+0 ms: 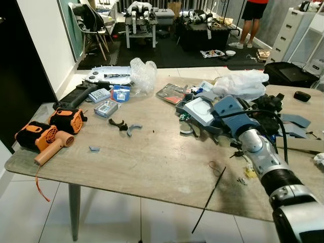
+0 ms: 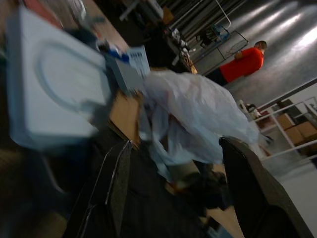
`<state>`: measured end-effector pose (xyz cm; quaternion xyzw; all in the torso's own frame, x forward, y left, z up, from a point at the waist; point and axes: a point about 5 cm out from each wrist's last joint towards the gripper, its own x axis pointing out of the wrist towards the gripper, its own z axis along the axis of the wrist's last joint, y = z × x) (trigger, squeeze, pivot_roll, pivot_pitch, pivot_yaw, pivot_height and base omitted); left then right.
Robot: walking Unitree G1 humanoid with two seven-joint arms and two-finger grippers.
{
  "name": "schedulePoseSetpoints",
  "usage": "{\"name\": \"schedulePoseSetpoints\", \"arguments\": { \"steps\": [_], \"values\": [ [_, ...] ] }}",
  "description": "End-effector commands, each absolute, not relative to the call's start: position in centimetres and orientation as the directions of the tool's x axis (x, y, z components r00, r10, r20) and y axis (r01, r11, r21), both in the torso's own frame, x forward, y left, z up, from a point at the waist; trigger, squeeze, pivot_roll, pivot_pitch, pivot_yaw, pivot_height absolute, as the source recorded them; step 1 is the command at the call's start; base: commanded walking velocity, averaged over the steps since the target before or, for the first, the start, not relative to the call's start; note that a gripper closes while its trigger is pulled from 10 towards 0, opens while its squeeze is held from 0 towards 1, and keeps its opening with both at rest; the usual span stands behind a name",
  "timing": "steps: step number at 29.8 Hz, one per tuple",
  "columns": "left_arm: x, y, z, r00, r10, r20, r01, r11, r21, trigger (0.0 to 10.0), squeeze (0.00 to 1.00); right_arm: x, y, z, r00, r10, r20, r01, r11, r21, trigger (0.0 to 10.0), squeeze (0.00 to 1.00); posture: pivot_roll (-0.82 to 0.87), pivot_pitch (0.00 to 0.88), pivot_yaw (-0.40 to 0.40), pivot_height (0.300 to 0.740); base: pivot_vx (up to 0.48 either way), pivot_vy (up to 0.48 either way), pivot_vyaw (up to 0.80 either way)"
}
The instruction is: Picking trash to rubbish bin
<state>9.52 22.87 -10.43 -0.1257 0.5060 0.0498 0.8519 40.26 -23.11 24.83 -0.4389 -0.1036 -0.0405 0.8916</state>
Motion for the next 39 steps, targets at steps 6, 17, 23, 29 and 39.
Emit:
{"name": "schedulePoseSetpoints", "arguments": {
  "steps": [6,17,23,29,39],
  "values": [
    [6.2,23.7,-10.8,0.414,-0.033,-0.910,-0.218,0.966,-0.135,10.0,0.00,40.2,-24.2,25.1,0.980,-0.004,0.200,0.160,0.612,-0.775,10.0,0.00,0.02,0.302,0.071,0.740,0.000,0.000,0.00],
    [5.7,25.0,-10.3,0.463,-0.056,-0.885,-0.173,0.973,-0.152,10.0,0.00,39.9,-26.8,26.9,0.978,-0.054,0.201,0.198,0.539,-0.819,10.0,0.00,0.06,0.391,0.121,0.740,0.000,0.000,0.00],
    [6.6,25.2,-9.9,0.503,-0.073,-0.861,-0.143,0.976,-0.167,10.0,0.00,40.0,-26.2,28.2,0.971,-0.003,0.239,0.181,0.658,-0.731,10.0,0.00,0.07,0.404,0.129,0.740,0.000,0.000,0.00],
    [6.6,24.6,-10.1,0.503,-0.098,-0.859,-0.108,0.979,-0.175,10.0,0.00,39.2,-25.4,32.2,0.894,0.171,0.413,0.032,0.897,-0.441,10.0,0.00,0.06,0.398,0.131,0.740,0.000,0.000,0.00],
    [6.8,24.2,-10.1,0.502,-0.107,-0.858,-0.102,0.978,-0.181,10.0,0.00,38.5,-25.4,31.2,0.901,0.411,0.142,-0.196,0.675,-0.711,10.0,0.00,0.05,0.382,0.118,0.740,0.000,0.000,0.00]
  ]
}}
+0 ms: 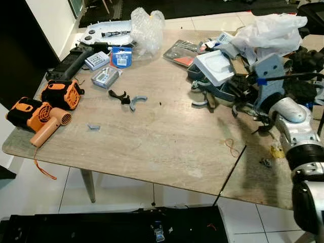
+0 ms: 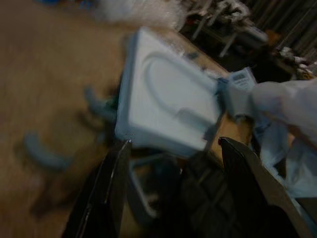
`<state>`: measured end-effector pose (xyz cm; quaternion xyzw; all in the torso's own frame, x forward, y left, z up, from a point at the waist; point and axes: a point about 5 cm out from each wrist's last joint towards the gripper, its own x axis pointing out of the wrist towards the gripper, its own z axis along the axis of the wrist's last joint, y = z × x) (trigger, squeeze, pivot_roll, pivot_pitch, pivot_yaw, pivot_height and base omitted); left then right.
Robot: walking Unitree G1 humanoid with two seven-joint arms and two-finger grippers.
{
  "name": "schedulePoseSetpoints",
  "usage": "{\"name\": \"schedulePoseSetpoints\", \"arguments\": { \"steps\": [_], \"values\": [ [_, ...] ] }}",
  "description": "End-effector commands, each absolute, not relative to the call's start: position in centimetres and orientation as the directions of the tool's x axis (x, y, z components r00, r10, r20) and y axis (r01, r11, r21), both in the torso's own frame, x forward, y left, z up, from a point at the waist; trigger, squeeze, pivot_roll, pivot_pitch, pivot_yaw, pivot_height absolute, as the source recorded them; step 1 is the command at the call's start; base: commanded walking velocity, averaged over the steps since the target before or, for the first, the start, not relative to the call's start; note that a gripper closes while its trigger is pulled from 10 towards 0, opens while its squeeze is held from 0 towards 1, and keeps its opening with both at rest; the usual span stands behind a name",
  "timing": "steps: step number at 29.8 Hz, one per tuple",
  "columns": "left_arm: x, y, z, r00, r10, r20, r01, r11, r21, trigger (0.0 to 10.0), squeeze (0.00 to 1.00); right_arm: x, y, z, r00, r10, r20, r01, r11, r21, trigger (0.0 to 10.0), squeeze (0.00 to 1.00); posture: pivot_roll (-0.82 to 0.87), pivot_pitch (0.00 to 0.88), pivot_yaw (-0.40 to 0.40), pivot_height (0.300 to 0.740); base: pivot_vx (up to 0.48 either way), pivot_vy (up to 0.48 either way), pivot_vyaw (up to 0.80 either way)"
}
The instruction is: Picking trash to rubbish bin
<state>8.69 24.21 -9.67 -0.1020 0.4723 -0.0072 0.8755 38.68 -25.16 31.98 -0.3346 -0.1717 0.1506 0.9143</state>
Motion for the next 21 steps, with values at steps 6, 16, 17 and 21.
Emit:
{"name": "schedulePoseSetpoints", "arguments": {
  "steps": [6,16,17,21],
  "values": [
    [6.7,23.7,-10.3,0.496,-0.112,-0.861,-0.106,0.976,-0.188,10.0,0.00,38.2,-27.2,30.1,0.947,0.322,0.012,-0.173,0.537,-0.826,10.0,0.00,0.04,0.380,0.113,0.740,0.000,0.000,0.00],
    [6.7,23.6,-10.3,0.495,-0.115,-0.861,-0.098,0.978,-0.187,10.0,0.00,38.8,-28.0,31.2,0.985,0.133,0.110,0.027,0.508,-0.861,10.0,0.00,0.04,0.372,0.102,0.740,0.000,0.000,0.00],
    [6.7,23.6,-10.3,0.495,-0.115,-0.861,-0.098,0.978,-0.187,10.0,0.00,38.8,-28.0,31.2,0.985,0.133,0.110,0.027,0.508,-0.861,10.0,0.00,0.04,0.372,0.102,0.740,0.000,0.000,0.00],
    [6.7,24.3,-10.2,0.493,-0.098,-0.864,-0.104,0.980,-0.170,10.0,0.00,39.1,-27.7,30.4,0.988,0.103,0.112,0.054,0.452,-0.890,10.0,0.00,0.04,0.347,0.106,0.740,0.000,0.000,0.00]
  ]
}}
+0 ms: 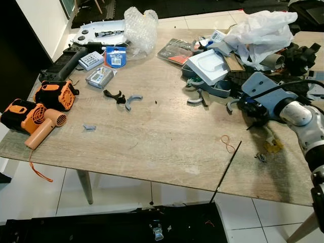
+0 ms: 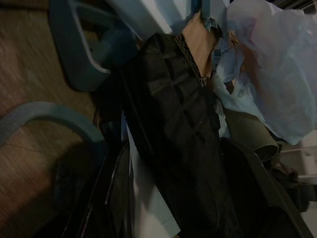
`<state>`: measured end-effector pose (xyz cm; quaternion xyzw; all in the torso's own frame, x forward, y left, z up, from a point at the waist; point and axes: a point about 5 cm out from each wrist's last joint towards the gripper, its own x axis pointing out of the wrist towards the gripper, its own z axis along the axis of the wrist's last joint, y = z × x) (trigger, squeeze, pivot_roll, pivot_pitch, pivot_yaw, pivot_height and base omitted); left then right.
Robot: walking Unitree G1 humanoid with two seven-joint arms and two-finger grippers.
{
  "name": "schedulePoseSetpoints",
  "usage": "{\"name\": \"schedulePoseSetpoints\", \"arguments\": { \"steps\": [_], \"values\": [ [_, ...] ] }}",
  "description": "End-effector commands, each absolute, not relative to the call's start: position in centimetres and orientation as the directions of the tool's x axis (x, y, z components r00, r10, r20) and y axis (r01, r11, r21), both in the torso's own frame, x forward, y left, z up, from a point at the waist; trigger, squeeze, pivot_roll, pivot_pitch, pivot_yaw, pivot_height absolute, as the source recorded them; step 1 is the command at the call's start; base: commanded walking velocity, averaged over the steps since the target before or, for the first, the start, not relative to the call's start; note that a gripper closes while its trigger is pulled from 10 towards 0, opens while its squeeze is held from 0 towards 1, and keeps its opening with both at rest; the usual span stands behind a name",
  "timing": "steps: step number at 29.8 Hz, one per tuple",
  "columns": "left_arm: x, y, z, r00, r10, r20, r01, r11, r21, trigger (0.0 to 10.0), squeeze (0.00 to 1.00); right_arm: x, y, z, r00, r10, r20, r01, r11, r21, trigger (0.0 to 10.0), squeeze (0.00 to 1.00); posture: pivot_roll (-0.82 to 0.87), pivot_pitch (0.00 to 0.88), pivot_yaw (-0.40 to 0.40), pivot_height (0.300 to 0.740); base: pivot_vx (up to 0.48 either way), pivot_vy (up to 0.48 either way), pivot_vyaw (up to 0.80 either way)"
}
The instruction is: Picking trash to rubbish bin
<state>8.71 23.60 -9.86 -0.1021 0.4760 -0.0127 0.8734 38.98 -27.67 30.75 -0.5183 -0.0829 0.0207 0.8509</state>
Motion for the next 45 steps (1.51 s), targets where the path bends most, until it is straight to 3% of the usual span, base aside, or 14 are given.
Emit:
{"name": "schedulePoseSetpoints", "arguments": {
  "steps": [1,2,3,4,12,17,23,28,31,32,34,35,37,45],
  "values": [
    [6.8,24.4,-10.1,0.495,-0.093,-0.864,-0.106,0.980,-0.167,10.0,0.00,39.1,-27.7,30.4,0.988,0.093,0.120,0.066,0.451,-0.890,6.5,0.00,0.04,0.347,0.106,0.740,0.000,0.000,0.00],
    [6.8,24.4,-10.1,0.495,-0.093,-0.864,-0.106,0.980,-0.167,10.0,0.00,39.1,-27.7,30.4,0.988,0.093,0.120,0.066,0.451,-0.890,6.5,0.00,0.04,0.347,0.106,0.740,0.000,0.000,0.00],
    [6.9,24.5,-10.1,0.496,-0.090,-0.864,-0.107,0.981,-0.164,10.0,0.00,39.2,-27.7,30.3,0.988,0.084,0.127,0.076,0.449,-0.890,4.8,0.00,0.04,0.346,0.106,0.740,0.000,0.000,0.00],
    [7.1,24.6,-10.0,0.500,-0.086,-0.862,-0.112,0.980,-0.163,10.0,0.00,39.2,-27.7,30.1,0.989,0.081,0.127,0.078,0.449,-0.890,0.0,0.00,0.04,0.347,0.107,0.740,0.000,0.000,0.00],
    [7.3,24.6,-10.0,0.505,-0.084,-0.859,-0.113,0.980,-0.163,10.0,0.00,39.3,-27.7,29.7,0.988,0.066,0.141,0.095,0.463,-0.881,0.0,0.00,0.04,0.342,0.109,0.740,0.000,0.000,0.00],
    [7.3,24.4,-10.1,0.499,-0.084,-0.862,-0.110,0.981,-0.160,10.0,0.00,39.1,-27.9,30.6,0.976,0.070,0.206,0.140,0.523,-0.841,0.0,0.00,0.03,0.336,0.107,0.740,0.000,0.000,0.00],
    [8.2,24.3,-10.0,0.509,-0.075,-0.858,-0.120,0.980,-0.157,10.0,0.00,38.4,-26.4,33.2,0.901,0.198,0.386,0.105,0.764,-0.637,0.0,0.00,0.02,0.297,0.097,0.740,0.000,0.000,0.00],
    [9.1,24.1,-9.9,0.514,-0.072,-0.855,-0.122,0.980,-0.156,10.0,0.00,37.7,-25.3,35.2,0.824,0.286,0.489,0.010,0.856,-0.517,0.0,0.00,0.00,0.262,0.095,0.740,0.000,0.000,0.00],
    [9.7,24.0,-9.9,0.516,-0.069,-0.854,-0.123,0.981,-0.154,10.0,0.00,37.4,-24.8,36.0,0.797,0.319,0.513,-0.017,0.860,-0.509,0.0,0.00,-0.01,0.243,0.093,0.740,0.000,0.000,0.00],
    [9.8,24.0,-9.9,0.516,-0.068,-0.854,-0.124,0.981,-0.152,10.0,0.00,37.6,-24.8,35.6,0.819,0.311,0.483,0.010,0.833,-0.553,1.0,0.00,-0.01,0.234,0.091,0.740,0.000,0.000,0.00],
    [9.9,24.0,-9.9,0.516,-0.067,-0.854,-0.125,0.981,-0.152,10.0,0.00,37.8,-24.9,35.3,0.834,0.303,0.462,0.029,0.811,-0.584,1.0,0.00,-0.01,0.234,0.091,0.740,0.000,0.000,0.00],
    [10.1,23.9,-9.8,0.515,-0.063,-0.855,-0.128,0.980,-0.149,10.0,0.00,38.4,-25.0,33.8,0.881,0.262,0.393,0.061,0.761,-0.646,10.0,0.96,-0.02,0.227,0.089,0.740,0.000,0.000,0.00],
    [10.2,23.9,-9.9,0.514,-0.061,-0.856,-0.130,0.980,-0.148,10.0,0.00,38.8,-25.1,32.7,0.906,0.227,0.357,0.079,0.739,-0.669,10.0,1.00,-0.02,0.223,0.089,0.740,0.000,0.000,0.00],
    [9.6,24.0,-10.0,0.505,-0.055,-0.861,-0.145,0.978,-0.148,10.0,0.00,39.6,-25.1,31.2,0.948,0.153,0.278,0.127,0.621,-0.773,10.0,1.00,0.00,0.232,0.083,0.740,0.000,0.000,0.00]
  ]
}}
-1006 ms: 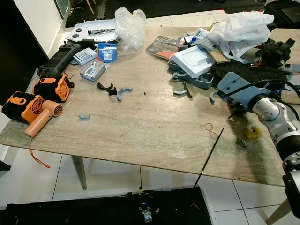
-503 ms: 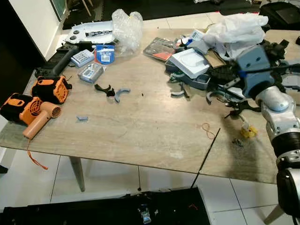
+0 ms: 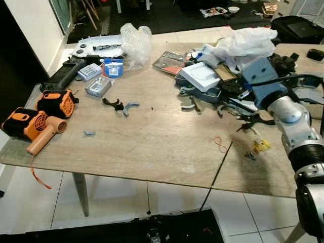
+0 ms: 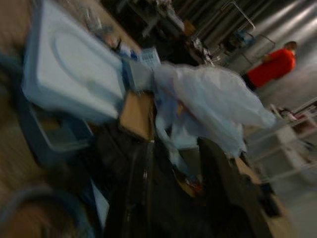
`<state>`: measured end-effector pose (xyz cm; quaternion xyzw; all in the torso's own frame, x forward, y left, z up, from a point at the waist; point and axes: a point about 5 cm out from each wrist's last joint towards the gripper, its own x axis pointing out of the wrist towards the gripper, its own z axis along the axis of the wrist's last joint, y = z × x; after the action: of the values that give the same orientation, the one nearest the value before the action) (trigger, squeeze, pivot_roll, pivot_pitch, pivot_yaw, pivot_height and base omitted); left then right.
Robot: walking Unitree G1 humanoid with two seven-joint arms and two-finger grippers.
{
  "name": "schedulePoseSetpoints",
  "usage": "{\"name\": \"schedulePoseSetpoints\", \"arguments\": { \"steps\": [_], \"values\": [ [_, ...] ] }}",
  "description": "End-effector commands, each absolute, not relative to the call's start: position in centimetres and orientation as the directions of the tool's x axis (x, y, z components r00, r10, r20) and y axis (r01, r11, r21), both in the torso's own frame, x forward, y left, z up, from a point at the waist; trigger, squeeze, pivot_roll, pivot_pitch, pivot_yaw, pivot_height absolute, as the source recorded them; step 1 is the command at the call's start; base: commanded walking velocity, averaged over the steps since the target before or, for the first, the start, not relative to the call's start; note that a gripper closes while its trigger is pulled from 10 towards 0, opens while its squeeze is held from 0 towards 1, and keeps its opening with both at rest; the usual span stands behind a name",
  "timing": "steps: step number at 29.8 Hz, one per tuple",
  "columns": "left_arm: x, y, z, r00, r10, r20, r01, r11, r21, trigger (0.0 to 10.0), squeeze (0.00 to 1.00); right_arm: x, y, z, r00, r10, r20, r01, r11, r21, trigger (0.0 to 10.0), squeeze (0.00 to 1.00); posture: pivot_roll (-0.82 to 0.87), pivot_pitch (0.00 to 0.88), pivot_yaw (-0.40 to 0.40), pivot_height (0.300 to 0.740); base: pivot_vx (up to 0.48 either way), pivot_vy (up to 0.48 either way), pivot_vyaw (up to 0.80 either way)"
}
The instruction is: Picking trash to rubbish bin
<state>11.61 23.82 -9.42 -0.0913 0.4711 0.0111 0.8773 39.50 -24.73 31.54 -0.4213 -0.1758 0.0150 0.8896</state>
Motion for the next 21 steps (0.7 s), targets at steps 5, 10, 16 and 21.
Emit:
{"name": "schedulePoseSetpoints", "arguments": {
  "steps": [5,10,16,21],
  "values": [
    [9.1,24.1,-10.1,0.497,-0.049,-0.866,-0.154,0.977,-0.144,10.0,0.00,39.7,-25.0,31.1,0.955,0.154,0.252,0.110,0.607,-0.787,10.0,1.00,0.01,0.239,0.081,0.740,0.000,0.000,0.00],
    [8.5,24.2,-10.2,0.487,-0.045,-0.872,-0.161,0.977,-0.140,10.0,0.00,39.9,-24.6,30.5,0.961,0.162,0.225,0.088,0.592,-0.801,10.0,1.00,0.02,0.250,0.077,0.740,0.000,0.000,0.00],
    [7.5,24.6,-10.2,0.483,-0.037,-0.875,-0.174,0.975,-0.137,10.0,0.00,40.5,-23.2,29.5,0.962,0.191,0.194,0.033,0.626,-0.779,10.0,1.00,0.04,0.296,0.080,0.740,0.000,0.000,0.00],
    [6.6,24.8,-10.3,0.475,-0.042,-0.879,-0.168,0.976,-0.137,10.0,0.00,40.7,-22.6,28.6,0.968,0.197,0.154,0.005,0.598,-0.801,10.0,1.00,0.05,0.332,0.088,0.740,0.000,0.000,0.00]
  ]
}}
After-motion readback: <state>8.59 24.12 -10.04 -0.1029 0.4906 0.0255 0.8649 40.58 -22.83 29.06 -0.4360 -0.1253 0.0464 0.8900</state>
